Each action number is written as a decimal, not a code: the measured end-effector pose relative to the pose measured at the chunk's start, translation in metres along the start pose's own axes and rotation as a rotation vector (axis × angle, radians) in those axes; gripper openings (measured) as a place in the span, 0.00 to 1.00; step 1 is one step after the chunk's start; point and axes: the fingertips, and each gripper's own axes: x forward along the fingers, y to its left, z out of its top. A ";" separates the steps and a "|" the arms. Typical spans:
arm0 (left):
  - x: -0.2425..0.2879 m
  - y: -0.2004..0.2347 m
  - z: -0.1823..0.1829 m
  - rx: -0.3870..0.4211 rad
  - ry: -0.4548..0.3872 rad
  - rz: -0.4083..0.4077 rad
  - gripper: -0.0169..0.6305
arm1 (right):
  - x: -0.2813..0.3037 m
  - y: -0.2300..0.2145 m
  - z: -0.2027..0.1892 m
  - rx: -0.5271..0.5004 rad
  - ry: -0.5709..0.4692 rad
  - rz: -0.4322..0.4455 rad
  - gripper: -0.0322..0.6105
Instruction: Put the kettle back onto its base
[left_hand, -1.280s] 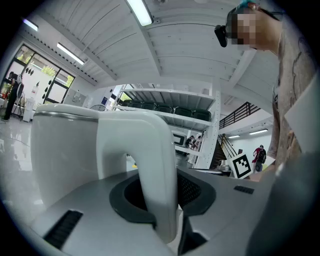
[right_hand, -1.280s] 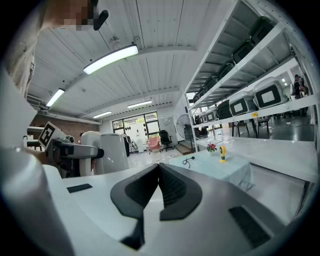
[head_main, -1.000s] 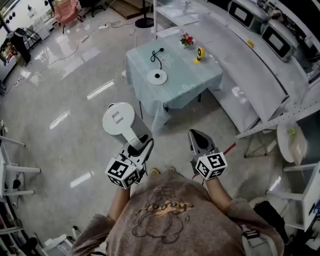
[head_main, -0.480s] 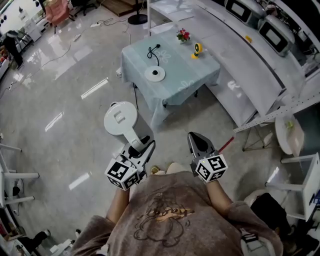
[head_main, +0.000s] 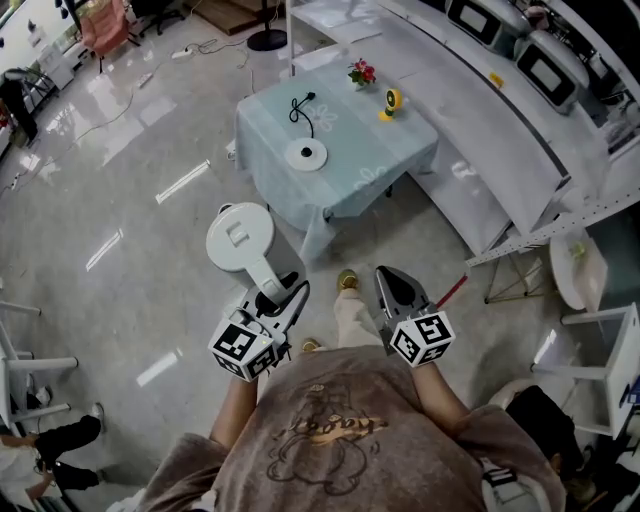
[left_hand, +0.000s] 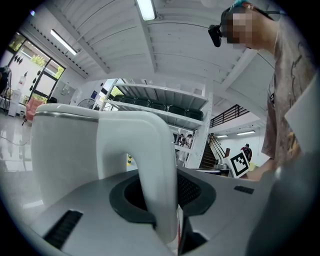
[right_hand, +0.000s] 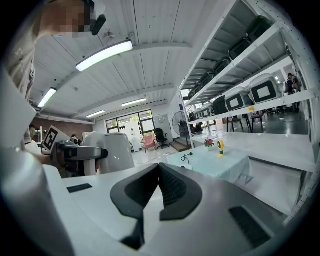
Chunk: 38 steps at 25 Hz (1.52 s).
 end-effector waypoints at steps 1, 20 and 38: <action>0.005 0.004 0.002 0.001 -0.001 0.000 0.20 | 0.005 -0.004 0.003 0.003 -0.006 -0.001 0.04; 0.151 0.092 0.067 0.044 -0.022 0.081 0.20 | 0.155 -0.120 0.070 -0.010 -0.011 0.134 0.04; 0.255 0.163 0.100 0.050 -0.038 0.172 0.20 | 0.239 -0.210 0.101 0.003 0.028 0.199 0.04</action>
